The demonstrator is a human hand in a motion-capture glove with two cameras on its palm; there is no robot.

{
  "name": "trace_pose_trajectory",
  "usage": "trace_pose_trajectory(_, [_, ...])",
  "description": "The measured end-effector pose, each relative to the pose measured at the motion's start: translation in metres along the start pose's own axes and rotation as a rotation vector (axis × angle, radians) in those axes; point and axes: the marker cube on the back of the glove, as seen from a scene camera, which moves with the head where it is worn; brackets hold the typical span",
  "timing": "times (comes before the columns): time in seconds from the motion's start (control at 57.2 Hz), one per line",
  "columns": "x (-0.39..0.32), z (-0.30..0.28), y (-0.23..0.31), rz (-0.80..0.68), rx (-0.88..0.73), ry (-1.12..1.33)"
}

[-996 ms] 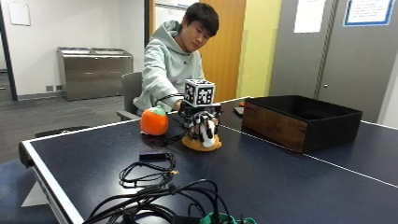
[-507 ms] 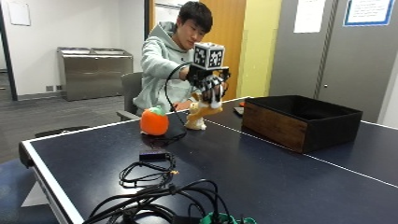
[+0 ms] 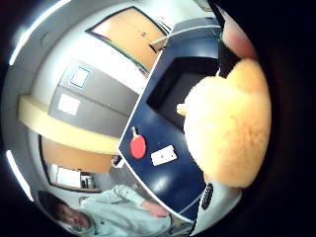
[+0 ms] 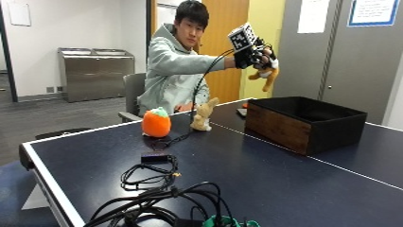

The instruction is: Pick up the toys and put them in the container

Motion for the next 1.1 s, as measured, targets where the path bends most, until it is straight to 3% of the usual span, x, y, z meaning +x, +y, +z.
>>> trace_pose_trajectory(0.052, [-0.021, 0.01, -0.001, 0.111, -0.047, -0.116])
trace_pose_trajectory(0.157, [-0.019, 0.031, 0.006, 0.085, -0.271, -0.203])
trace_pose_trajectory(0.28, [-0.023, 0.018, 0.021, 0.119, -0.27, -0.205])
trace_pose_trajectory(0.367, [0.044, -0.004, 0.03, -0.094, -0.274, -0.102])
trace_pose_trajectory(0.454, [0.036, -0.021, 0.048, 0.095, -0.282, -0.081])
trace_pose_trajectory(0.577, [0.108, -0.035, 0.073, 0.053, -0.319, 0.161])
trace_pose_trajectory(0.682, [0.074, -0.043, 0.134, 0.09, -0.45, 0.05])
trace_pose_trajectory(0.821, [0.097, -0.012, 0.204, 0.107, -0.636, 0.062])
trace_pose_trajectory(0.944, [0.148, 0.025, 0.235, 0.175, -0.768, 0.137])
trace_pose_trajectory(1.101, [0.157, 0.067, 0.268, 0.228, -0.762, 0.173])
